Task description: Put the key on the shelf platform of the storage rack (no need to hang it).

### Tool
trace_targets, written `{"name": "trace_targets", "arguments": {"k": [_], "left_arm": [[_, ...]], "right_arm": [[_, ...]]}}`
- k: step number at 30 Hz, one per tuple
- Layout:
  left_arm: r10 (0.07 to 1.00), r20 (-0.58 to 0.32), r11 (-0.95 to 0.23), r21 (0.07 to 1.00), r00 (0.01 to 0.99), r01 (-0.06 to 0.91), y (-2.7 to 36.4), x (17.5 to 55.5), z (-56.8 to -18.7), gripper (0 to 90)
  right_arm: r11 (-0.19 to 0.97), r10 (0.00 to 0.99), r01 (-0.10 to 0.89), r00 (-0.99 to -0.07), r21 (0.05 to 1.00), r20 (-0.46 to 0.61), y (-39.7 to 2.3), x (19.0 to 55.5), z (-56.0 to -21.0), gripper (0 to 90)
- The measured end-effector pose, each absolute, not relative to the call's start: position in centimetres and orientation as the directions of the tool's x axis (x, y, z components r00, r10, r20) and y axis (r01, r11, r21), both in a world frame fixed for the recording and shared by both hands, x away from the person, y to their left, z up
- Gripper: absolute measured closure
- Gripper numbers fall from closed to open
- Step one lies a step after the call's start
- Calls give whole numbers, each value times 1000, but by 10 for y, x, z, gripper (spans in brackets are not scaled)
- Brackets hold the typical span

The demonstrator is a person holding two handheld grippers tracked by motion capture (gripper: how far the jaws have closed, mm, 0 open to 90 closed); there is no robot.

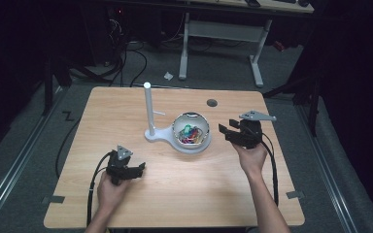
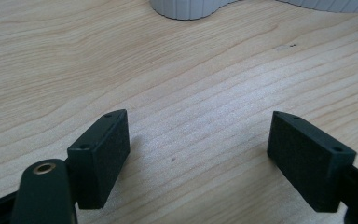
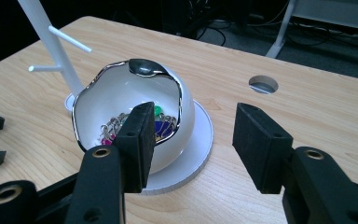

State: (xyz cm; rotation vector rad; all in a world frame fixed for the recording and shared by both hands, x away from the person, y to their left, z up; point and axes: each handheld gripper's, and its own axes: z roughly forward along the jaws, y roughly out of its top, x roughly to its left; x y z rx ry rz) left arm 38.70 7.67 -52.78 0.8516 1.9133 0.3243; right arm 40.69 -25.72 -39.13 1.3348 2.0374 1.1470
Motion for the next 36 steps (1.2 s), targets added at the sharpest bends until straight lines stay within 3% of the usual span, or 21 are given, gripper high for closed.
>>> {"name": "trace_targets", "arguments": {"k": [36], "left_arm": [[684, -676, 717, 554, -273, 423, 77, 387, -528, 213]], "right_arm": [[102, 937, 498, -338, 861, 84, -311, 352, -376, 446]]}}
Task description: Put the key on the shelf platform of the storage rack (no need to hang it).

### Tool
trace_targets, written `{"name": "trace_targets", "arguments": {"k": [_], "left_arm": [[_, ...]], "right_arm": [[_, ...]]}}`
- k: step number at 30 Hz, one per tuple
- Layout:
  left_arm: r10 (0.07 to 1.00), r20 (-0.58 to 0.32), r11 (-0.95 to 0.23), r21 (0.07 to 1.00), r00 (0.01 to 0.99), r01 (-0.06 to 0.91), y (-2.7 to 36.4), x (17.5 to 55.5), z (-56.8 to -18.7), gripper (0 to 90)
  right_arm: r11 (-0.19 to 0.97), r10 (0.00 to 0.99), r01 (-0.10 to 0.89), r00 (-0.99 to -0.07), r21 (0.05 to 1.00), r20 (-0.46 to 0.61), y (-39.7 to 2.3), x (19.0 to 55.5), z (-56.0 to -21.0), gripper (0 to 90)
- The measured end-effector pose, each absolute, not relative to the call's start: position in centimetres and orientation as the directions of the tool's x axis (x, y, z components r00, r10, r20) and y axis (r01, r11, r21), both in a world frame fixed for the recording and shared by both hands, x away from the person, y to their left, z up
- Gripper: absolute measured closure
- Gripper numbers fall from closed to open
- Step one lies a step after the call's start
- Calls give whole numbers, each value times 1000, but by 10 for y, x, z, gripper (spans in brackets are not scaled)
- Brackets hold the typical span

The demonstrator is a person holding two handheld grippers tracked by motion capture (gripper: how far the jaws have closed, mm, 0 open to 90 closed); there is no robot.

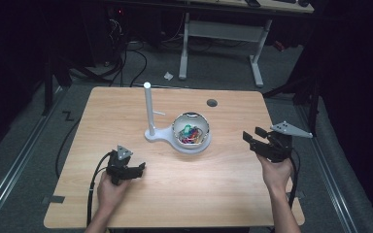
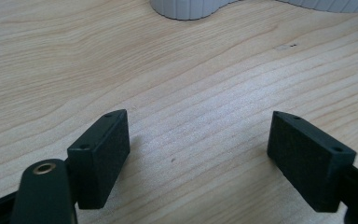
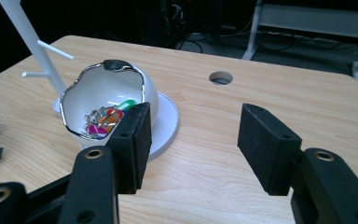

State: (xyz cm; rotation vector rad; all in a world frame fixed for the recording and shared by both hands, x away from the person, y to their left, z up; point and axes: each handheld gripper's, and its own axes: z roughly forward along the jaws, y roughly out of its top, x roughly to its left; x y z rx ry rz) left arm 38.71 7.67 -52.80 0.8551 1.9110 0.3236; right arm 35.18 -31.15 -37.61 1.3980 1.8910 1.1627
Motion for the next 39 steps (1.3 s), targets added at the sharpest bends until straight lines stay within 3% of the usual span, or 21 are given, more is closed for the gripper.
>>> {"name": "trace_targets", "arguments": {"k": [18, 39], "left_arm": [[684, -676, 717, 554, -274, 422, 77, 387, -528, 213], [689, -674, 713, 560, -268, 423, 77, 388, -528, 212]], "right_arm": [[44, 947, 491, -298, 870, 120, -334, 323, -394, 444], [29, 942, 494, -305, 869, 142, -330, 299, -420, 433]]}}
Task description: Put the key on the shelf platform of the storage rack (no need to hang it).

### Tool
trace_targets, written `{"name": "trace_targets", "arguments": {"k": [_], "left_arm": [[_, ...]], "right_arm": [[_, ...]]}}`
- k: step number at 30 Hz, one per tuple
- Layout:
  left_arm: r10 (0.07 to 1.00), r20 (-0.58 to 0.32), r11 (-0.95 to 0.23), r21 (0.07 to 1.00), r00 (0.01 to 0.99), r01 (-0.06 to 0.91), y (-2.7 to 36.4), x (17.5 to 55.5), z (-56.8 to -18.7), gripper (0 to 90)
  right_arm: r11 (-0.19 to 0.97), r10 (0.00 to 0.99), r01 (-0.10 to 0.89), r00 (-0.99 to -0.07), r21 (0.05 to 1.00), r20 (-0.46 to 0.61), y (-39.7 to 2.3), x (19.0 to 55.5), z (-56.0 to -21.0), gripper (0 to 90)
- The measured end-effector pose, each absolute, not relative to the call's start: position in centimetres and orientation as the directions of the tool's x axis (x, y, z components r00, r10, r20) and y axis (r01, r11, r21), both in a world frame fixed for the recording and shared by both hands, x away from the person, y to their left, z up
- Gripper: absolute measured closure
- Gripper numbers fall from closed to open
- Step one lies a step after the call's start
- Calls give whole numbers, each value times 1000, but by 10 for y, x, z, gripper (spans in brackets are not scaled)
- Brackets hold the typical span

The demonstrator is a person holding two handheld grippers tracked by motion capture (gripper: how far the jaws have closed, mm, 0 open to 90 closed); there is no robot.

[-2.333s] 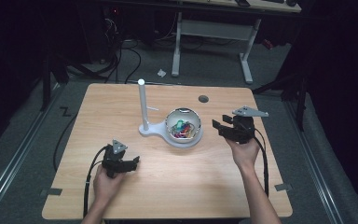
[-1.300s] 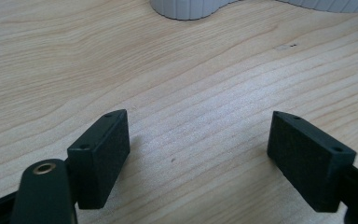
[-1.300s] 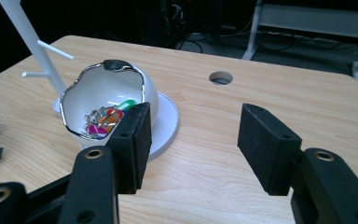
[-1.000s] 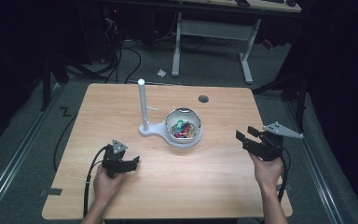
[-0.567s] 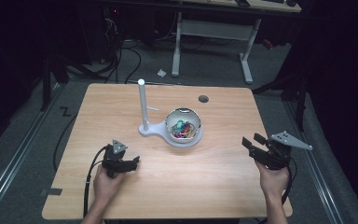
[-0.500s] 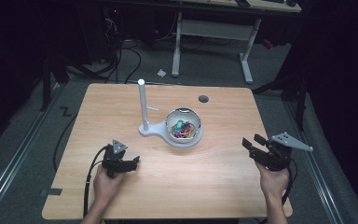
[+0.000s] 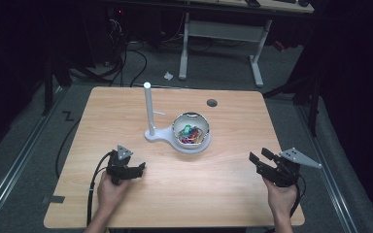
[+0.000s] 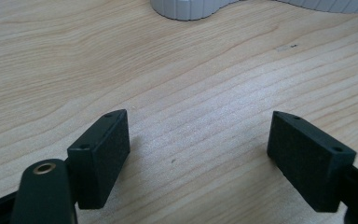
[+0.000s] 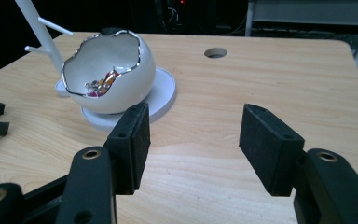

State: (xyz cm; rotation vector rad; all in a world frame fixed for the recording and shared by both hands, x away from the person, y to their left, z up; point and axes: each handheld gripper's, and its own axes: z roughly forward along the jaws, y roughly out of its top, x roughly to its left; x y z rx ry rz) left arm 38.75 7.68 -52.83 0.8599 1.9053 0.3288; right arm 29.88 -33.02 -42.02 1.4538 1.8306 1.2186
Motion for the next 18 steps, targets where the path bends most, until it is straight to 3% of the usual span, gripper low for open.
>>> {"name": "trace_targets", "arguments": {"k": [18], "left_arm": [[689, -674, 712, 560, -268, 423, 77, 388, -528, 213]], "right_arm": [[41, 932, 548, -323, 835, 166, -314, 298, -465, 440]]}}
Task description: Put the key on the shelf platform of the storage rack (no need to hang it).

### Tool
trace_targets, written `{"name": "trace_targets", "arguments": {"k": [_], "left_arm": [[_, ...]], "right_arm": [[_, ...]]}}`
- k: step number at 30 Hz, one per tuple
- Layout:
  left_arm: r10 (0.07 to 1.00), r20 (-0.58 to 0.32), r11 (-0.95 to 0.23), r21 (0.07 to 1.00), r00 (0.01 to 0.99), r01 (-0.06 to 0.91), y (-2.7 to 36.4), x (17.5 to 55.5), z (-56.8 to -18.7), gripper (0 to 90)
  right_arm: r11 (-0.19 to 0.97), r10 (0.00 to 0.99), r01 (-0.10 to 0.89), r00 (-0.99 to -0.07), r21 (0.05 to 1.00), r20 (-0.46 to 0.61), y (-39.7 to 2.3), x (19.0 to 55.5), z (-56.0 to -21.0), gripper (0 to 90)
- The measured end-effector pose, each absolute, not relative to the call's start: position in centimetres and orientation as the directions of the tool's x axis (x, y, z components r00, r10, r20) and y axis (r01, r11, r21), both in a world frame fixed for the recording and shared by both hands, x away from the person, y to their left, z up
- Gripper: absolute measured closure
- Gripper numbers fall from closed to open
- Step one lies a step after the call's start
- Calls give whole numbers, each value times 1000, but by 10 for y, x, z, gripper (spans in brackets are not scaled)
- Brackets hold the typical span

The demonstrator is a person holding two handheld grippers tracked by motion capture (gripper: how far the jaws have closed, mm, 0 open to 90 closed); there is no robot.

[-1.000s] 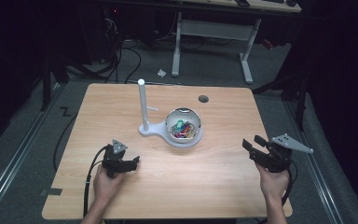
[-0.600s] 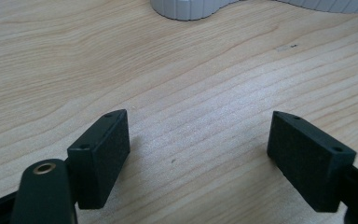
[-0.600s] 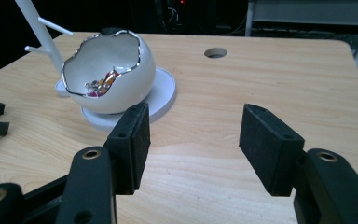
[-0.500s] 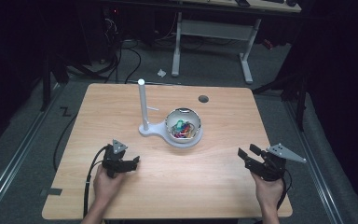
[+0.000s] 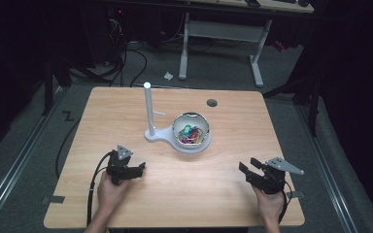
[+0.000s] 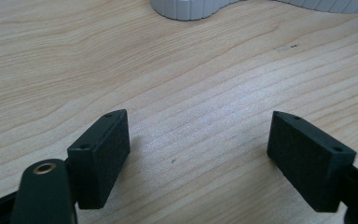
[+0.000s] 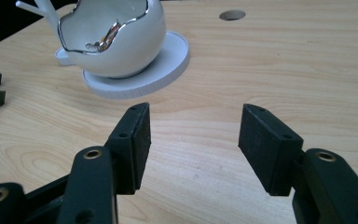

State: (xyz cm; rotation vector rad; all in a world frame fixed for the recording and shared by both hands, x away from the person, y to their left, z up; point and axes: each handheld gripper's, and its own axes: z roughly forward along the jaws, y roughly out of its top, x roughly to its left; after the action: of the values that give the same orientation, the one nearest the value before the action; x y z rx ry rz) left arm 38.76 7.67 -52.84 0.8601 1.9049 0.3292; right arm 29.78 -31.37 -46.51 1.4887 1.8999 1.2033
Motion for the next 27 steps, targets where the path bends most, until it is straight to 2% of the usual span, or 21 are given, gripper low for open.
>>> {"name": "trace_targets", "arguments": {"k": [15, 27], "left_arm": [[688, -674, 713, 560, -269, 422, 77, 388, -528, 213], [688, -674, 713, 559, -269, 422, 77, 388, -528, 213]], "right_arm": [[55, 926, 603, -329, 796, 185, -299, 310, -493, 421], [118, 937, 663, -322, 739, 139, -290, 321, -516, 385]]}}
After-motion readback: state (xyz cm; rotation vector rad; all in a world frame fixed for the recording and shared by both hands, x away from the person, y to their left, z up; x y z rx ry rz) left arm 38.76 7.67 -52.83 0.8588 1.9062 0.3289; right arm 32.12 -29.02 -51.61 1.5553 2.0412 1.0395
